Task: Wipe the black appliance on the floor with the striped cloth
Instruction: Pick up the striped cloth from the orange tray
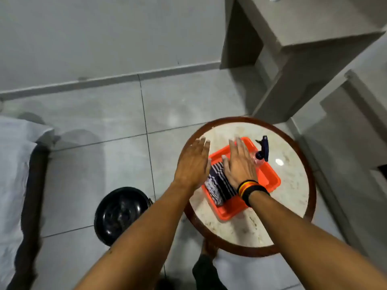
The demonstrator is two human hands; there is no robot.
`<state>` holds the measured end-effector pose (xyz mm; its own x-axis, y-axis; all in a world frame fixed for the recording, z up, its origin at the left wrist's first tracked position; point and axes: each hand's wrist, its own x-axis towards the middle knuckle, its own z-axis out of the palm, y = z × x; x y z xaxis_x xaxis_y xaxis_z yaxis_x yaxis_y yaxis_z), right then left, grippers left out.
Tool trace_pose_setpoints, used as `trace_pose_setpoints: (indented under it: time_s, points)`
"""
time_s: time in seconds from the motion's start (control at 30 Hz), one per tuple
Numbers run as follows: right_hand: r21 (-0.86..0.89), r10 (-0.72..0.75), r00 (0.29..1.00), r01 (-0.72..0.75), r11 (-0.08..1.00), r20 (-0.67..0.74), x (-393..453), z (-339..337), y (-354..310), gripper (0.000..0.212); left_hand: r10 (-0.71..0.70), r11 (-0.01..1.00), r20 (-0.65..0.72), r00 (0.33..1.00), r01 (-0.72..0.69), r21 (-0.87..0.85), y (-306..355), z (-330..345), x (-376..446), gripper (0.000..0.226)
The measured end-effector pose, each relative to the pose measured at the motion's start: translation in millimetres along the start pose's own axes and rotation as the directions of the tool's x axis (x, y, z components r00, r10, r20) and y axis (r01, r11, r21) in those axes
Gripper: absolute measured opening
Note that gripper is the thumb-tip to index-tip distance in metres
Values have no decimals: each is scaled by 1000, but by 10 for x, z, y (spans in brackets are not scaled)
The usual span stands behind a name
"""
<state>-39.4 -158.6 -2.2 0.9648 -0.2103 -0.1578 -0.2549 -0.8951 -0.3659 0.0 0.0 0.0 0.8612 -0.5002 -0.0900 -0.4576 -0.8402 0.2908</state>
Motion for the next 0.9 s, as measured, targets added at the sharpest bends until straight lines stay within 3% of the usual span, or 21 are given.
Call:
trace_pose_setpoints:
  time_s: [0.17,0.33,0.47,0.63,0.77,0.9]
  points:
    - [124,233,958,-254,959,167,-162,717,474,58,-42,998,209,977,51,-41,124,787,114,56]
    - [165,443,866,-484,860,233,-235,1162,679,59,-119,990,277,953,136,-46,208,1248,304,51]
    - [113,503,843,-527,842,191,-173,1368,748,60,-187,982,303,934,181,47,223,1533,443,62]
    - [187,522,831,-553,812,194,-26,1462,775,38,-187,982,252,950,176,66,199,1682,490,47]
    - [397,543,824,-559,728,164,-54,1428,685,13,-178,970,187,966,205,-132,148,1581,410,34]
    - [565,566,825,-468,679,3,-142,1278,548,10,-243,869,30,970,231,-438,52,1274,172,33]
